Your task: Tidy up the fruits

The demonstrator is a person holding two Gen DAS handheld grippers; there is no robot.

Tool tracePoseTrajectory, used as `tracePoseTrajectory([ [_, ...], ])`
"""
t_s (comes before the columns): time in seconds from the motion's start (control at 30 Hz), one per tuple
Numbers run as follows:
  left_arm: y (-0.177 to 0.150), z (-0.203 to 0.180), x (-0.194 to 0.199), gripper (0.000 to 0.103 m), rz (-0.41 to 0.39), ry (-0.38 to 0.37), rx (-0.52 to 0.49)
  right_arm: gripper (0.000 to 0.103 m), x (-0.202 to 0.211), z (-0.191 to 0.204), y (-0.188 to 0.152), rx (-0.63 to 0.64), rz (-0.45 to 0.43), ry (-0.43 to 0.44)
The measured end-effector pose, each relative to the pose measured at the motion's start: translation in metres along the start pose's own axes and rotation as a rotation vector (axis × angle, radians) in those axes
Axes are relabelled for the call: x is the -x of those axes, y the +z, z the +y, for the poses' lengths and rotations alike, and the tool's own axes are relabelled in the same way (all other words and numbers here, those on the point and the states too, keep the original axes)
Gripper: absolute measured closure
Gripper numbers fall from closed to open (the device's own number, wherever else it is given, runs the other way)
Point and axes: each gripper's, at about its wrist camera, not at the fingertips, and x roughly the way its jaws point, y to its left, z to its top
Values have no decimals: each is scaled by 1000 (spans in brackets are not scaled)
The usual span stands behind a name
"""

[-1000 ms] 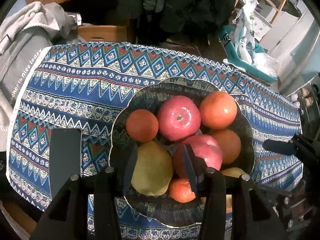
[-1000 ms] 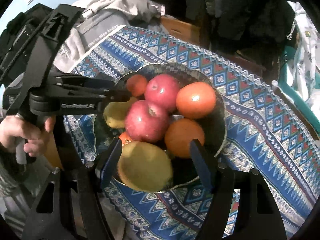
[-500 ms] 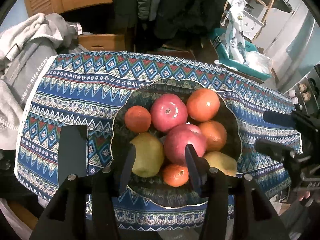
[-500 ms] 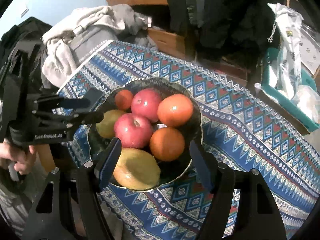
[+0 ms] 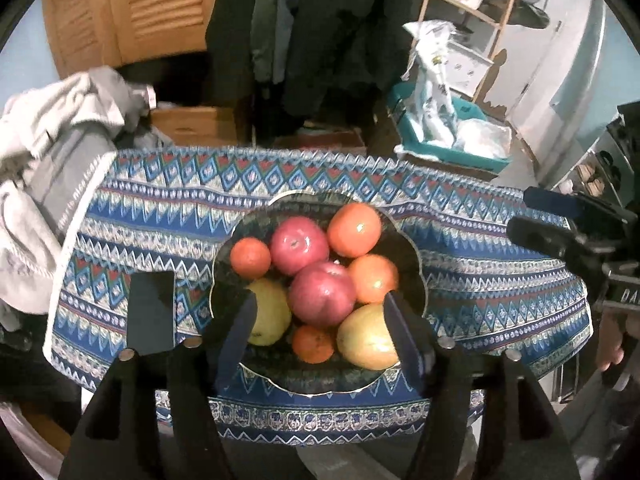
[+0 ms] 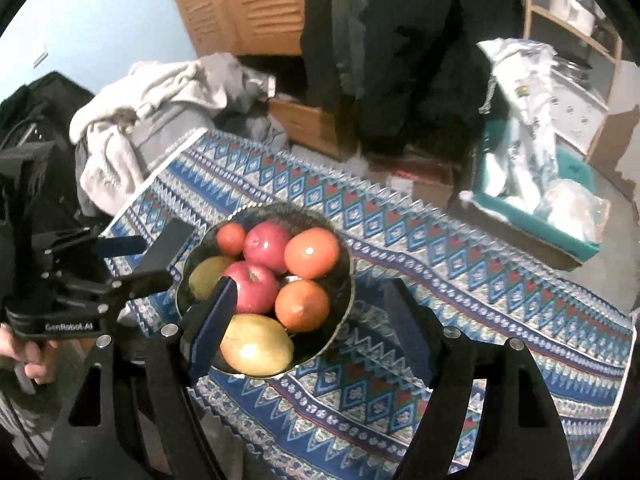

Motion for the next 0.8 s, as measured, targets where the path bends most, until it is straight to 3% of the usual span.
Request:
tracePoseTrajectory([
  [0.23,4,-21,27,27,-67,6,-42,20,39,-16,4,-58,-72,-26],
  [0.47,10,-40,65,19,-189,6,-72,16,77,-31,5,-102,-145,-94],
  [0.63,12,-52,83,13,-267,52,-120,15,102,-37,3,-112,-190,-150],
  [0.8,13,-66,91,12,-275,28,-151,15,123,-35,1,-92,-230,-173],
])
